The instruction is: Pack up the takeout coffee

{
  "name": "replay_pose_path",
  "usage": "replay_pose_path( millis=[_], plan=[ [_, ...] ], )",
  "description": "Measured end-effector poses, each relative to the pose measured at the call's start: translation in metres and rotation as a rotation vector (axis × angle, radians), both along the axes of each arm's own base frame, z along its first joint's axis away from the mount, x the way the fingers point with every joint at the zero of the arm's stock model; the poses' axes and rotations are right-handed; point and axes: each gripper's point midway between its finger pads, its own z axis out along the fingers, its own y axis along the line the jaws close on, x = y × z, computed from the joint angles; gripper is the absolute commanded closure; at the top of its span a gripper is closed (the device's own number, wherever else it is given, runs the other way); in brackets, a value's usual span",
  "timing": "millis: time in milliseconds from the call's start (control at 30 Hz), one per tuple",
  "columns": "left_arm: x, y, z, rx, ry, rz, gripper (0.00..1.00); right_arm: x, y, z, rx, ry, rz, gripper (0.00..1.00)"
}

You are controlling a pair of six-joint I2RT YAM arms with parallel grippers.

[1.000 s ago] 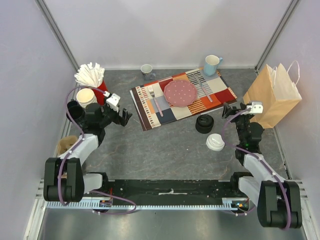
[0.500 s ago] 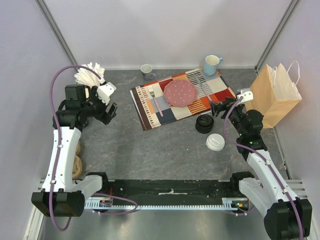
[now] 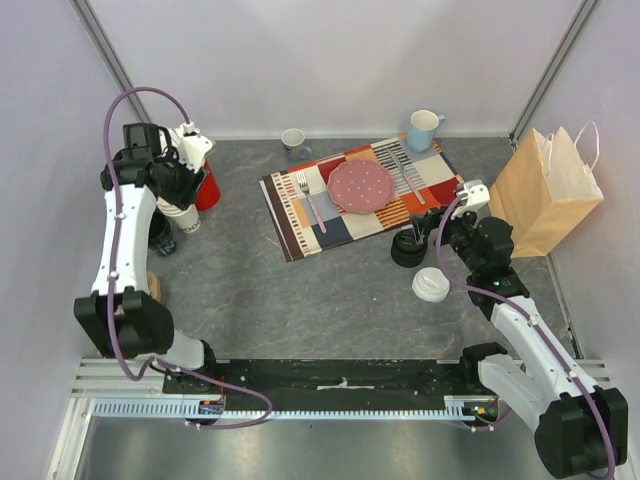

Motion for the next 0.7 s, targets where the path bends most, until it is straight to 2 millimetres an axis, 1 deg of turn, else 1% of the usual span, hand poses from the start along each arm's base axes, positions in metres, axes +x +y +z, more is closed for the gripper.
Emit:
replay_pose_path(
  millis=[67, 233, 333, 500, 700],
  plan=[
    [0.009, 0.007, -0.012, 0.017, 0.036, 0.012, 0.53, 0.0, -0.002, -0.001, -0.002, 0.004, -0.009, 0.13],
    [0.031, 0.031, -0.044, 0.052, 0.125, 0.071, 0.53, -0.002, -0.005, 0.005, -0.001, -0.014, -0.028, 0.13],
    [0.033, 0.038, -0.058, 0.053, 0.162, 0.088, 0.53, -0.002, -0.006, 0.005, -0.002, -0.015, -0.034, 0.13],
    [0.037, 0.041, -0.056, 0.055, 0.146, 0.092, 0.54, -0.002, -0.006, 0.003, -0.005, -0.006, -0.033, 0.13],
    [0.04, 0.042, -0.059, 0.06, 0.148, 0.095, 0.55, -0.002, -0.006, 0.002, -0.011, -0.004, -0.032, 0.13]
  ],
)
